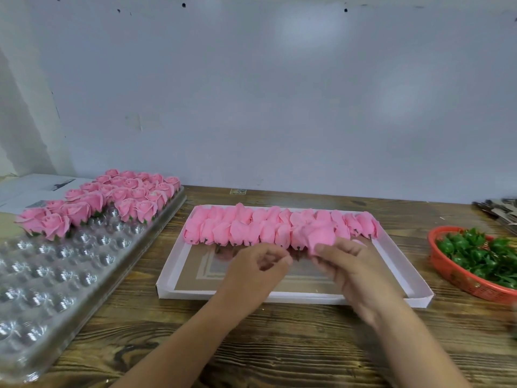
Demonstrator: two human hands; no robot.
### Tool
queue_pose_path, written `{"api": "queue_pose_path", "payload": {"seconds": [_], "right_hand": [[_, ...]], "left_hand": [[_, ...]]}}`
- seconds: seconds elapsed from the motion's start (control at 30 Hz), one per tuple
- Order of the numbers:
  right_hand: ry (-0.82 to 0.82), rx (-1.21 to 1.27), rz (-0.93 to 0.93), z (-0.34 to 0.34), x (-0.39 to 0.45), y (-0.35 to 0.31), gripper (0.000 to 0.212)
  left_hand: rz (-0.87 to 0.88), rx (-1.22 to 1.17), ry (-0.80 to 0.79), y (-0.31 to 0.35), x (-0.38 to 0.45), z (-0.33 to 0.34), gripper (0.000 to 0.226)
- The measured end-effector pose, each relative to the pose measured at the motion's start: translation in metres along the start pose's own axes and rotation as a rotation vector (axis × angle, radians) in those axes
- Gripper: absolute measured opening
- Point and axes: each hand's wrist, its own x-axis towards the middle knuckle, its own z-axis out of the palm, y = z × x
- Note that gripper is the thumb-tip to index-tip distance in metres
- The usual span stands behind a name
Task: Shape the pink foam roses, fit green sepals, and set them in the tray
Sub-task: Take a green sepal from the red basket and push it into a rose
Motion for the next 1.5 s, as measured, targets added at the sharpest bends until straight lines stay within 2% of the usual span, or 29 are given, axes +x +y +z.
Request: {"api": "queue_pose_path", "payload": {"seconds": [0.1, 0.2, 0.33, 0.5, 0.57, 0.7, 0.8, 0.9, 0.97, 1.03, 1.1, 1.2, 1.33, 1.47, 1.5], "right_hand": [[-0.104, 0.016, -0.042, 0.017, -0.005, 0.007, 0.025], [-0.117, -0.016, -0.101, 0.019, -0.008, 0.007, 0.027], [-0.162, -0.197, -0.167, 0.016, -0.012, 0.009, 0.027], [-0.237, -0.239, -0.216, 0.021, -0.014, 0.017, 0.025], [-0.225, -0.294, -0.262, 0.026, -0.015, 0.021, 0.025], [-0.184, -0.566, -0.395, 0.031, -0.018, 0.037, 0.027], [-0.167, -0.634, -0.443, 0.031, -0.019, 0.04, 0.03], [-0.157, -0.515, -0.38, 0.031, -0.019, 0.039, 0.037], [-0.173, -0.378, -0.29, 0.033, -0.019, 0.038, 0.031], [-0.206, -0.22, -0.155, 0.034, -0.02, 0.036, 0.021], [-0.248, -0.079, -0.028, 0.033, -0.021, 0.033, 0.028], [-0.301, 0.068, 0.045, 0.03, -0.022, 0.028, 0.033], [-0.361, 0.183, 0.126, 0.03, -0.023, 0.026, 0.036], [-0.53, 0.413, 0.332, 0.033, -0.027, 0.02, 0.039], [-0.586, 0.44, 0.361, 0.033, -0.028, 0.018, 0.04]], "left_hand": [[0.008, -0.22, -0.001, 0.013, 0.006, 0.002, 0.014], [0.061, -0.267, 0.009, 0.019, 0.008, 0.006, 0.02], [0.107, -0.271, -0.033, 0.016, 0.006, 0.011, 0.02], [0.131, -0.254, -0.027, 0.01, 0.0, 0.012, 0.021], [0.122, -0.266, -0.008, 0.007, -0.002, 0.01, 0.02], [0.109, -0.196, 0.023, 0.003, -0.005, 0.01, 0.026], [0.092, -0.128, 0.05, 0.002, -0.005, 0.012, 0.033], [0.057, -0.129, 0.121, 0.0, -0.003, 0.013, 0.042], [0.022, -0.176, 0.115, -0.001, -0.002, 0.011, 0.047], [-0.008, -0.22, 0.064, -0.001, -0.003, 0.008, 0.045], [-0.012, -0.246, 0.013, -0.001, -0.004, 0.005, 0.04], [-0.018, -0.327, -0.063, 0.001, -0.005, 0.001, 0.041], [-0.046, -0.412, -0.206, 0.005, -0.006, -0.004, 0.053], [-0.105, -0.495, -0.39, 0.003, -0.008, -0.01, 0.085], [-0.113, -0.522, -0.435, 0.002, -0.008, -0.012, 0.086]]}}
